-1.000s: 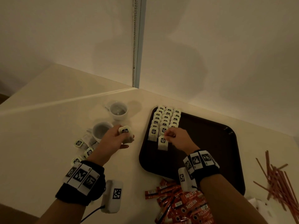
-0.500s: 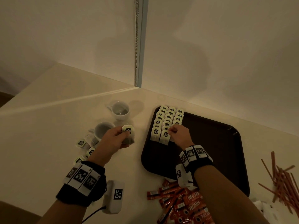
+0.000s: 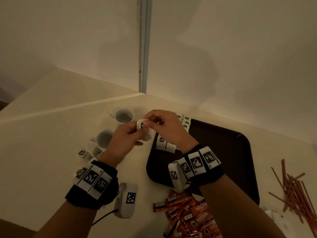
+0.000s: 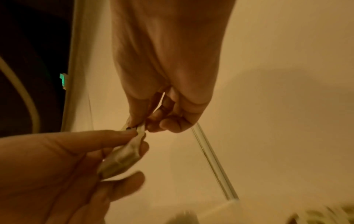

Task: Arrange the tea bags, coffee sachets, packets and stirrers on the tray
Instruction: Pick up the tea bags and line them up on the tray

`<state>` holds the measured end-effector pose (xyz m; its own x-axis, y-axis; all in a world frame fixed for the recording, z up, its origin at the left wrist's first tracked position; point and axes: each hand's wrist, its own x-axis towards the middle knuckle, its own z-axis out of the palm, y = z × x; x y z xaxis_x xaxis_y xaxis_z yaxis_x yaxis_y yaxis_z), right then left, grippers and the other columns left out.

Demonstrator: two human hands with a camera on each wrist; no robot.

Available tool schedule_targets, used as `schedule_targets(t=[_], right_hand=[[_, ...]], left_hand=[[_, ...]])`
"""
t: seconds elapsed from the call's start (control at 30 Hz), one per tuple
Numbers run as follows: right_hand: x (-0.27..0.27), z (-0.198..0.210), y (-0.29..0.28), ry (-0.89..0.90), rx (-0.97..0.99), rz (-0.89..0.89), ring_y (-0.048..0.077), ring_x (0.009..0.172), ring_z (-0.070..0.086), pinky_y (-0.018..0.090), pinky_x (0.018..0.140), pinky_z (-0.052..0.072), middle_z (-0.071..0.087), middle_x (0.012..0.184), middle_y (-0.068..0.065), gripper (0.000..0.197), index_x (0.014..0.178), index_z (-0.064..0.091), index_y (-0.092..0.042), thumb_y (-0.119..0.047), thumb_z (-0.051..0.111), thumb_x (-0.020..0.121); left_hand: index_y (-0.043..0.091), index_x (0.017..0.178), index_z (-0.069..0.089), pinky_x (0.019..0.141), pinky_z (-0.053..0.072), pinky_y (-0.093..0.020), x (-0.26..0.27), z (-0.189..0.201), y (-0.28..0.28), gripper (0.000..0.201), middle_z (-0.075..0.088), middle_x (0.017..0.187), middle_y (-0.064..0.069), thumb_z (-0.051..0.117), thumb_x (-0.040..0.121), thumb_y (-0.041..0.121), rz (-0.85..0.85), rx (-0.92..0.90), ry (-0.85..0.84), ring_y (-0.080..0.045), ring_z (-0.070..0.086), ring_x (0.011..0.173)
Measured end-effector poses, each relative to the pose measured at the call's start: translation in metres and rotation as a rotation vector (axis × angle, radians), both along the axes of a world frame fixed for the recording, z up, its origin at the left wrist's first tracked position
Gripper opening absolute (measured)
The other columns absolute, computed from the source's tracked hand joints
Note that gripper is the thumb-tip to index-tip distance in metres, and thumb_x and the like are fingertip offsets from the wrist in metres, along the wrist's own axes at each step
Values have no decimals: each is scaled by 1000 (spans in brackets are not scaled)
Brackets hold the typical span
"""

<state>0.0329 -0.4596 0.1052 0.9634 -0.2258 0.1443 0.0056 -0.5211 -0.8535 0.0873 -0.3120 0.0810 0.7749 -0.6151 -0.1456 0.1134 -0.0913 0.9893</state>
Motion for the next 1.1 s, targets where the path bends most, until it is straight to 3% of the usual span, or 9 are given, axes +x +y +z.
schedule_targets(t=[0.13, 0.23, 0.37, 0.43, 0.57, 0.73, 0.83, 0.97, 1.1], right_hand=[[-3, 33, 2, -83, -77, -1, 0, 69, 56, 7, 61, 39, 65, 76, -6, 11, 89, 74, -13, -16, 74, 79], [-8, 59, 4, -110, -95, 18, 5, 66, 58, 9, 61, 42, 65, 73, -6, 10, 88, 75, -13, -14, 75, 78], [-10, 80, 1, -71, -185, 37, 3, 65, 59, 10, 63, 44, 64, 70, -12, 8, 86, 75, -14, -16, 75, 78], [-12, 84, 0, -64, -209, 45, 2, 66, 59, 10, 63, 44, 64, 70, -13, 8, 86, 75, -15, -17, 75, 78], [-15, 88, 0, -87, -186, 48, 3, 67, 60, 10, 64, 45, 68, 73, -6, 7, 86, 75, -15, -15, 74, 79], [-20, 82, 0, -87, -161, 33, 2, 67, 59, 10, 64, 45, 68, 75, -5, 8, 86, 75, -14, -16, 75, 78], [-25, 73, -3, -107, -100, 16, 5, 69, 62, 18, 67, 50, 71, 78, -2, 8, 87, 75, -15, -16, 74, 79], [-38, 50, -18, -90, 42, -80, 13, 75, 67, 26, 71, 53, 72, 82, -1, 8, 87, 73, -20, -15, 71, 82], [-61, 11, -49, 106, -84, -199, -1, 75, 63, 10, 71, 49, 70, 90, -6, 13, 97, 71, -19, -15, 66, 86]], left_hand=[[10, 95, 66, 66, 49, -14, 3, 22, -6, 22, 70, 80, 2, 67, 80, -6, 16, -145, -175, -2, 65, 73], [1, 97, 63, 65, 52, -17, 1, 36, -11, 23, 70, 75, 0, 63, 79, -13, 5, -297, -189, -7, 66, 68], [9, 90, 68, 74, 51, -16, -3, 39, -8, 21, 73, 80, 9, 68, 78, -9, -115, -272, -235, -3, 67, 79], [15, 97, 69, 77, 52, -18, -3, 42, -7, 28, 74, 87, 4, 74, 74, 0, -141, -275, -235, -6, 67, 85], [2, 102, 65, 73, 54, -21, -6, 46, -9, 24, 74, 80, 2, 62, 81, -8, -40, -381, -176, -9, 69, 77], [13, 93, 69, 74, 52, -17, -10, 40, -5, 22, 74, 80, 9, 64, 81, -5, -113, -298, -236, -5, 69, 79], [17, 92, 70, 76, 52, -17, -12, 39, -5, 17, 74, 80, 11, 65, 80, 7, -97, -282, -222, -4, 69, 80], [28, 100, 69, 86, 52, -24, -13, 21, 2, 24, 74, 98, 5, 71, 80, 15, -220, -42, -272, -9, 68, 94], [39, 101, 64, 82, 51, -22, -17, -5, 34, 26, 70, 96, 9, 75, 78, 32, -271, 145, -280, -5, 66, 89]])
